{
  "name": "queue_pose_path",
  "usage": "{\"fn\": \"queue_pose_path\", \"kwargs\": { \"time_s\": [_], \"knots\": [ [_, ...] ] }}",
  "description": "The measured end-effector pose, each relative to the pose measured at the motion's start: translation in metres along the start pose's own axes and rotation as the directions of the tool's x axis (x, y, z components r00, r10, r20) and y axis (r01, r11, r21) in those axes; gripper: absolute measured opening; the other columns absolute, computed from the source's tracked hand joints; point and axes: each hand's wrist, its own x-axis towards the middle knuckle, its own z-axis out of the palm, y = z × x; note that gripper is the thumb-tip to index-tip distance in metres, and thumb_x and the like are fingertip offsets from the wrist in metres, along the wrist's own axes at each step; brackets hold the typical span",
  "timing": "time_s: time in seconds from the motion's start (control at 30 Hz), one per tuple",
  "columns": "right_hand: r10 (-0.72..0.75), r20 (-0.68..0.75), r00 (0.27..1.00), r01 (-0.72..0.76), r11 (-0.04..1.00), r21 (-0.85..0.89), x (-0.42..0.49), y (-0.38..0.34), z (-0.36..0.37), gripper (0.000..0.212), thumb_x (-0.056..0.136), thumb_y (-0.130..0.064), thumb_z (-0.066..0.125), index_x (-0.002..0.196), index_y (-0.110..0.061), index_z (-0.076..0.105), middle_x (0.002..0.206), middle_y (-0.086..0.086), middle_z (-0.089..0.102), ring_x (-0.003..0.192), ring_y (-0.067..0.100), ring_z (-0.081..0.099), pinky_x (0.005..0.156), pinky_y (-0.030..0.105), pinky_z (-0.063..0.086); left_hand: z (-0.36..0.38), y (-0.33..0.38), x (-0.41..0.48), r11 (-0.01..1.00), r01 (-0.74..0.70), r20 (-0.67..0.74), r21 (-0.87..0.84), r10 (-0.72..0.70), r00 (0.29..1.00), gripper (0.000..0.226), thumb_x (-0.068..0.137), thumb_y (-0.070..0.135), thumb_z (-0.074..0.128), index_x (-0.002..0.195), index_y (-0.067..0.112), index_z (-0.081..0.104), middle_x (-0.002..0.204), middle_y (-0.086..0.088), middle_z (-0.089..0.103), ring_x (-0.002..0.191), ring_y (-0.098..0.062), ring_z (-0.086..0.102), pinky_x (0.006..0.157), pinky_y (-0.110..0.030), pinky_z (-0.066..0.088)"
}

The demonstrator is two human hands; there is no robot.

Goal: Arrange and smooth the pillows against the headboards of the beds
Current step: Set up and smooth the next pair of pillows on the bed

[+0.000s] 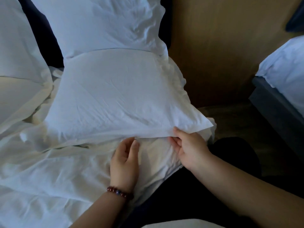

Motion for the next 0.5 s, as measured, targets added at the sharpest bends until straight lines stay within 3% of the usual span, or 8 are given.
{"fn": "queue_pose_path", "kwargs": {
  "time_s": [0.07,0.13,0.23,0.33,0.43,0.5],
  "knots": [
    [-0.005,0.000,1.000,0.005,1.000,0.023,-0.005,0.001,-0.005,0.010,0.093,-0.004,0.061,0.097,-0.013,0.064,0.098,0.006,0.072,0.089,0.017,0.070,0.075,0.029,0.058,0.002,0.002,0.003,0.966,0.136,0.019,-0.218,-0.135,0.991,0.029,0.084,0.049,0.062,0.094,0.023,0.069,0.096,-0.001,0.074,0.097,-0.014,0.069,0.097,-0.042,0.050],
    [0.049,0.013,0.999,-0.049,0.999,0.023,-0.008,0.002,-0.006,0.008,0.091,-0.007,0.064,0.099,-0.009,0.063,0.100,0.011,0.072,0.092,0.020,0.071,0.077,0.030,0.058,0.006,0.009,0.007,0.868,0.259,0.059,-0.424,-0.258,0.964,0.022,0.092,0.033,0.062,0.094,0.012,0.066,0.099,-0.011,0.073,0.098,-0.017,0.070,0.097,-0.038,0.050],
    [0.137,0.097,0.986,-0.128,0.988,-0.089,-0.007,0.009,0.005,0.020,0.087,-0.014,0.070,0.104,-0.005,0.064,0.098,0.012,0.075,0.093,0.021,0.073,0.078,0.029,0.057,0.004,0.022,0.021,0.642,0.414,0.214,-0.645,-0.368,0.905,0.026,0.093,0.026,0.061,0.106,0.004,0.062,0.105,-0.015,0.071,0.097,-0.019,0.070,0.092,-0.033,0.051],
    [0.114,0.073,0.991,-0.102,0.984,-0.146,-0.002,0.015,0.016,0.021,0.086,-0.014,0.072,0.104,-0.005,0.064,0.099,0.010,0.075,0.085,0.018,0.074,0.064,0.023,0.058,-0.005,0.023,0.030,0.425,0.482,0.319,-0.766,-0.399,0.860,0.021,0.093,0.023,0.060,0.106,0.007,0.064,0.096,-0.008,0.075,0.087,-0.018,0.073,0.081,-0.031,0.056],
    [0.070,0.031,0.997,-0.062,0.979,-0.193,-0.006,0.015,0.011,0.015,0.090,-0.012,0.068,0.099,-0.001,0.063,0.084,0.010,0.076,0.082,0.020,0.074,0.056,0.020,0.057,-0.009,0.013,0.030,0.393,0.450,0.252,-0.802,-0.460,0.851,0.004,0.094,0.013,0.058,0.095,0.012,0.062,0.061,0.002,0.068,0.058,-0.010,0.068,0.060,-0.025,0.056],
    [0.076,0.028,0.997,-0.068,0.975,-0.210,-0.011,0.014,0.003,0.019,0.091,-0.013,0.066,0.102,0.002,0.062,0.081,0.011,0.076,0.083,0.020,0.074,0.058,0.020,0.058,-0.011,0.008,0.028,0.399,0.439,0.227,-0.805,-0.476,0.850,0.005,0.094,0.009,0.058,0.091,0.013,0.060,0.057,0.003,0.063,0.054,-0.009,0.065,0.063,-0.027,0.056]
  ]
}}
